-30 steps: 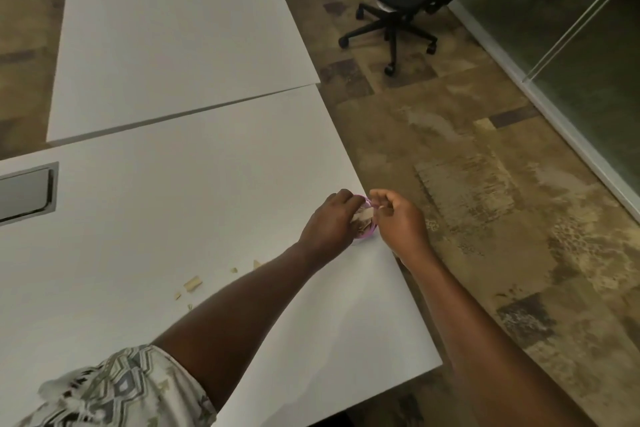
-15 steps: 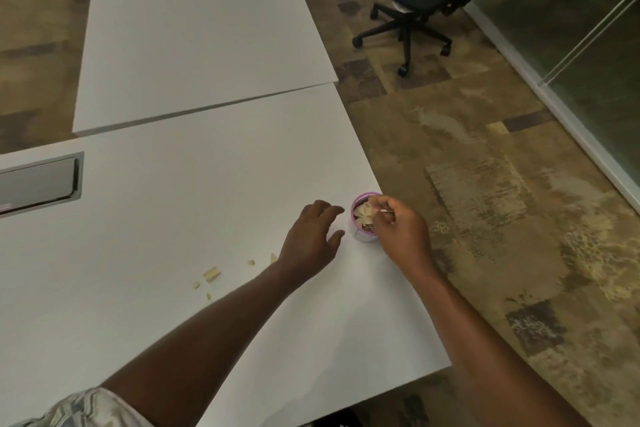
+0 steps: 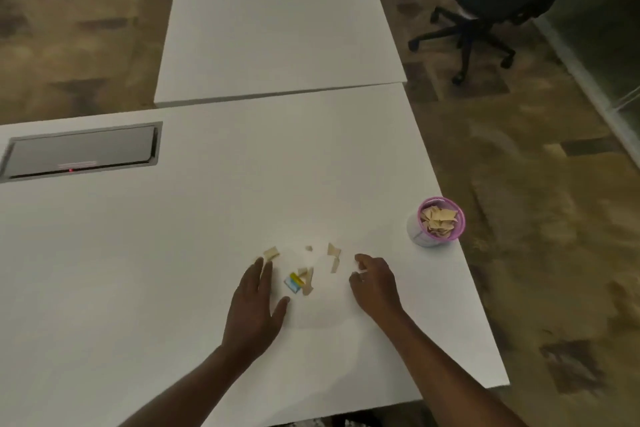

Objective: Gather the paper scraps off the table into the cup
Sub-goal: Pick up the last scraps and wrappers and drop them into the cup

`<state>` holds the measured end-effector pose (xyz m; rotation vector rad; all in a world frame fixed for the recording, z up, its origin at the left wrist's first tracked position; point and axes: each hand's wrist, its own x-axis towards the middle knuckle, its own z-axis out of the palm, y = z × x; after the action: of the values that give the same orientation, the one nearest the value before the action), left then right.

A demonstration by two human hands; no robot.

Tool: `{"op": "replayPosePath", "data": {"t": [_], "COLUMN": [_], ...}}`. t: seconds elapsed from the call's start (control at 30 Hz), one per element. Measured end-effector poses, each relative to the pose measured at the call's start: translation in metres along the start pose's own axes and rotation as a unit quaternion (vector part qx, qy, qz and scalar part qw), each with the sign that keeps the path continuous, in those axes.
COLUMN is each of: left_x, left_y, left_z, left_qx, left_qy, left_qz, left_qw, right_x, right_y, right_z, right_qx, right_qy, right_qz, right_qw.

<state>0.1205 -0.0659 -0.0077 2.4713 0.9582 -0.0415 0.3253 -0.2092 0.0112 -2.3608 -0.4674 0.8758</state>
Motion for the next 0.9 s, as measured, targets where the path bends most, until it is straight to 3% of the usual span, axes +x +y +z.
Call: {"op": "replayPosePath", "data": {"t": [0.2,0.4,0.5,0.57,0.67,0.8,0.9], "left_x": [-0.029,0.012,0.038,0.051,0.062,0.065,0.063], "left_y": [-0.051,-0.057,-0.057,-0.057,-0.056,-0.053,-0.050], "left_z": [0.019,0.006,-0.004,-0.008,-0.011,-0.015,-0.019], "left_qx": [0.076,0.086,0.090,0.114,0.134,0.148,0.146], "left_qy": [-0.086,-0.093,-0.123,-0.153,-0.177,-0.178,-0.170], "left_qz": [-0.048,0.026,0.065,0.102,0.149,0.188,0.206], "left_qw": [0.992,0.992,0.986,0.976,0.964,0.954,0.953], "right_x": [0.000,0.012,0.024,0.028,0.026,0.013,0.004], "right_y": [-0.024,-0.049,-0.053,-0.054,-0.051,-0.042,-0.037], "right_z": [0.042,0.047,0.040,0.038,0.046,0.060,0.069], "right_qx": [-0.037,-0.124,-0.183,-0.255,-0.365,-0.399,-0.342], "right_qy": [-0.013,0.030,-0.100,-0.180,-0.219,-0.160,-0.104], "right_qz": [-0.015,-0.124,-0.127,-0.156,-0.215,-0.255,-0.253], "right_qw": [0.999,0.984,0.970,0.937,0.879,0.866,0.899]}}
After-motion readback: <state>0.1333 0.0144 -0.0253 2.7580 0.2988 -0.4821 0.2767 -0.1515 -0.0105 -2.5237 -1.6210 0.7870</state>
